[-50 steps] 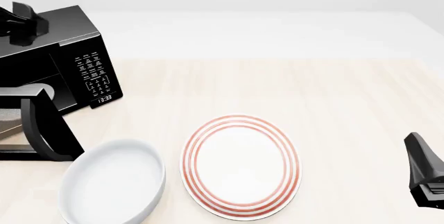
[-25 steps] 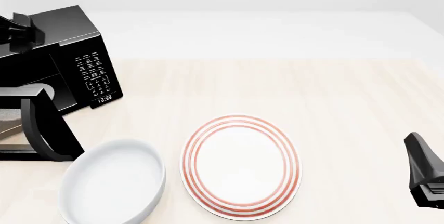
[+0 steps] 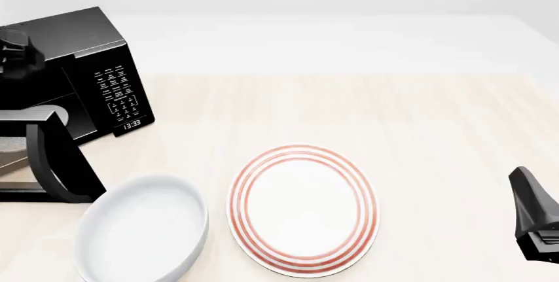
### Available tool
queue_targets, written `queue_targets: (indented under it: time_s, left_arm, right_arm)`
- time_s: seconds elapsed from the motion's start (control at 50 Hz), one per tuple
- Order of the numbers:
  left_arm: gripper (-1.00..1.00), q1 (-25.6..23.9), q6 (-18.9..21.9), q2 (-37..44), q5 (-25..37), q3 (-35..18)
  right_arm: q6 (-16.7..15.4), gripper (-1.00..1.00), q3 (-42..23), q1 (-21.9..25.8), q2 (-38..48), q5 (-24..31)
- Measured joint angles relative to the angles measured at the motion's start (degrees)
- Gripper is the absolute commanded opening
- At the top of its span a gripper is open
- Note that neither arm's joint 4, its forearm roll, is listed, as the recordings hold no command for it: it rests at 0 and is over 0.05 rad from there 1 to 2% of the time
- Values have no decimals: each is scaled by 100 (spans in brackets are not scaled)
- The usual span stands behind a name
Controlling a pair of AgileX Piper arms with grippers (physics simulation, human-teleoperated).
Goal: Open the microwave.
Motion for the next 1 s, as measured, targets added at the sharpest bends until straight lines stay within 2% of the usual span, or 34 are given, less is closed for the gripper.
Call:
queue_targets:
  time_s: [0.48,1.0]
  left_arm:
    - [100,382,178,244,-53,162]
    - [100,520,273,665,-298,256]
  right_arm:
    - [0,100,0,0,0,0]
    - [0,100,0,0,0,0]
